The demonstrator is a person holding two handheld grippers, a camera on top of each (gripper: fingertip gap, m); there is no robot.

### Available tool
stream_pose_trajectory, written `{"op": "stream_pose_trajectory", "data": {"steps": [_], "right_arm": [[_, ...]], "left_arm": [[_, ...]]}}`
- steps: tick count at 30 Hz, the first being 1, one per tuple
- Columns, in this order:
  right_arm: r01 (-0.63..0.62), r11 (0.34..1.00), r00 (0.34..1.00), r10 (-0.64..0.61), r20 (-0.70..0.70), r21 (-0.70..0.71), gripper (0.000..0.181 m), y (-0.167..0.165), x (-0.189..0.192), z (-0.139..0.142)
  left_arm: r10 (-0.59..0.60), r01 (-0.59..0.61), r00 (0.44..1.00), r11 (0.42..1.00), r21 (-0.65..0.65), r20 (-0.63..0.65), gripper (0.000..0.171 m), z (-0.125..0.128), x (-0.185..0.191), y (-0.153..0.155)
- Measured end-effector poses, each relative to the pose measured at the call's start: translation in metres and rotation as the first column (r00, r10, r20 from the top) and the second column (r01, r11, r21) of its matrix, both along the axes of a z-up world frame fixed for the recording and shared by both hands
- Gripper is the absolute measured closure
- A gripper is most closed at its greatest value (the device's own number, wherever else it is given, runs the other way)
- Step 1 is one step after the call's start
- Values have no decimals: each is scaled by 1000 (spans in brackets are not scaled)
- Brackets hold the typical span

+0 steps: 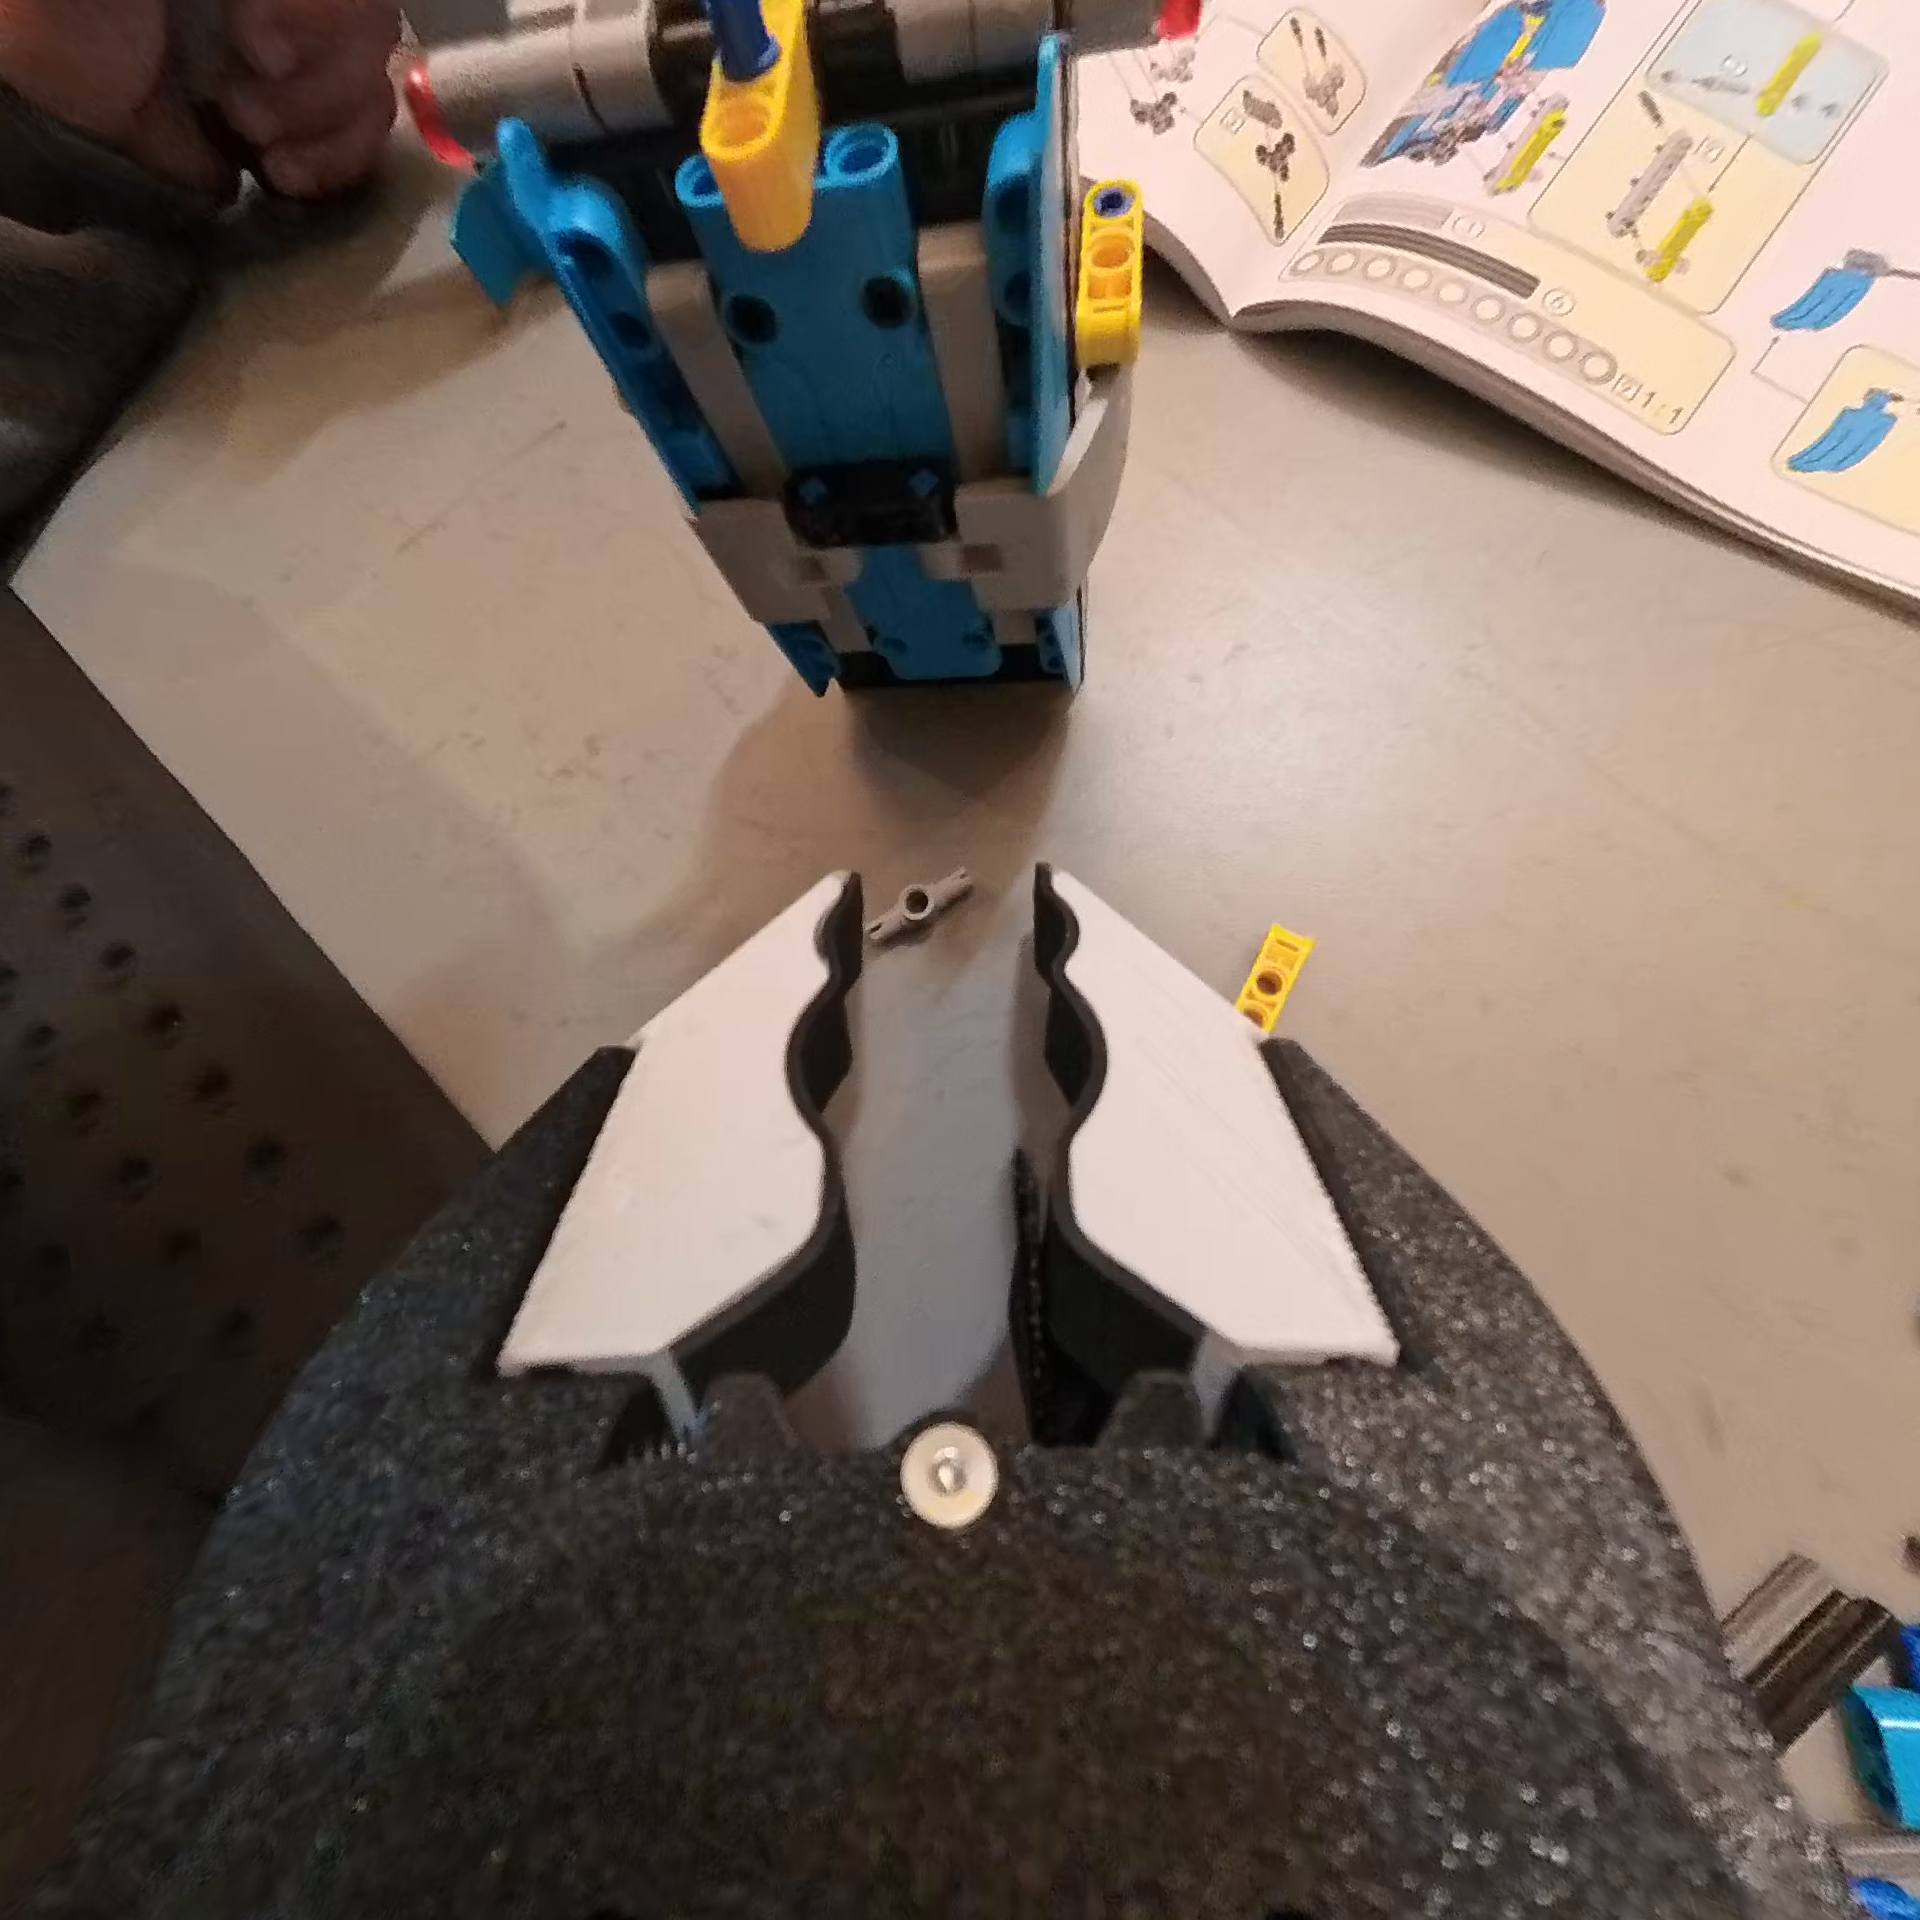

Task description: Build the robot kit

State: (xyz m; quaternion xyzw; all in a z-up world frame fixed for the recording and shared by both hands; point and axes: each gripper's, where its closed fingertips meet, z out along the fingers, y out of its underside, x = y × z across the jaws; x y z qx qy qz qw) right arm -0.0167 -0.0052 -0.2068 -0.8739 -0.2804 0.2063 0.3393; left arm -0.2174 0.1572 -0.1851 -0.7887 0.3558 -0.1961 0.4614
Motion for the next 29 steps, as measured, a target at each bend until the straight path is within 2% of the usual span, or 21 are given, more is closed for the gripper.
{"op": "stream_pose_trajectory", "data": {"steps": [9, 12, 16, 22, 26, 29], "right_arm": [[20, 999, 1000, -19, -13, 49, 148, 0, 4, 10], [59, 995, 998, -61, 21, 83, 148, 1, 19, 13], [64, 998, 994, -64, 90, 8, 148, -13, 52, 3], [79, 997, 993, -77, -86, 16, 148, -14, 57, 14], [79, 997, 993, -81, -86, -24, 152, -16, 56, 8], [83, 997, 995, -83, -63, 1, 155, -16, 56, 9]], "left_arm": [[3, -3, 1000, 999, 38, -9, 115, 3, 0, -1], [6, -4, 1000, 997, 73, -17, 115, 6, 0, -3], [14, -10, 999, 992, 125, -37, 115, 9, -1, -4], [39, -28, 998, 982, 186, -57, 115, 13, -4, -3], [44, -32, 997, 980, 197, -59, 116, 14, -5, -3], [41, -27, 997, 980, 196, -68, 116, 13, -4, -3]]}}
